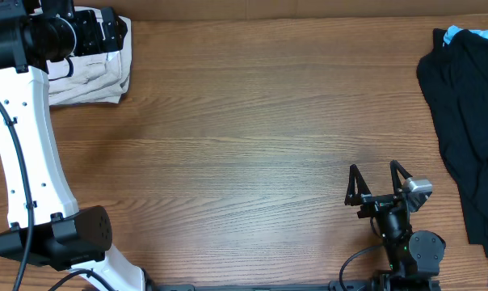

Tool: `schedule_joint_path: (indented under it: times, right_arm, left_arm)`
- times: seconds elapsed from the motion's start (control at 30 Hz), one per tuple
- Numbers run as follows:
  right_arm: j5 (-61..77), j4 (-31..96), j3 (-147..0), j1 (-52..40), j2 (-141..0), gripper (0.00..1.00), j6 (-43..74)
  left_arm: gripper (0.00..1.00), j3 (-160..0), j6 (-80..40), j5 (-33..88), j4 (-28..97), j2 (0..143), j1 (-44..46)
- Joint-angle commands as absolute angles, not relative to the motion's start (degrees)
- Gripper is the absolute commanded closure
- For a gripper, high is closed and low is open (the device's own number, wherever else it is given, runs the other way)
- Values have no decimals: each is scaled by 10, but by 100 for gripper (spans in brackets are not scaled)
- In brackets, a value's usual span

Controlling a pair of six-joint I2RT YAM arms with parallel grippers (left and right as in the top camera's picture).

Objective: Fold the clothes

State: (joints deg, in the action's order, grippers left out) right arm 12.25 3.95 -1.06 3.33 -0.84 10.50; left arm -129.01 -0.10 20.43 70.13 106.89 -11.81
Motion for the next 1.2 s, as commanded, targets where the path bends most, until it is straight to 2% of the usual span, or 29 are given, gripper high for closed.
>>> schedule_joint_path:
  times: [0.0,0.67,0.93,1.17]
  right_arm:
    - [127,36,-4,36,-2,0,107]
    - [127,36,-4,36,-2,0,106]
    - [127,36,-4,36,-2,0,107]
    - [127,36,-4,36,-2,0,107]
  left_arm:
    - [0,-1293,-6,210,701,1075,-120]
    - [0,-1293,-6,208,701,1076,-115]
    - [0,-1287,0,142,701,1058,-82]
    - [0,-1178,0,140,706,969,-71]
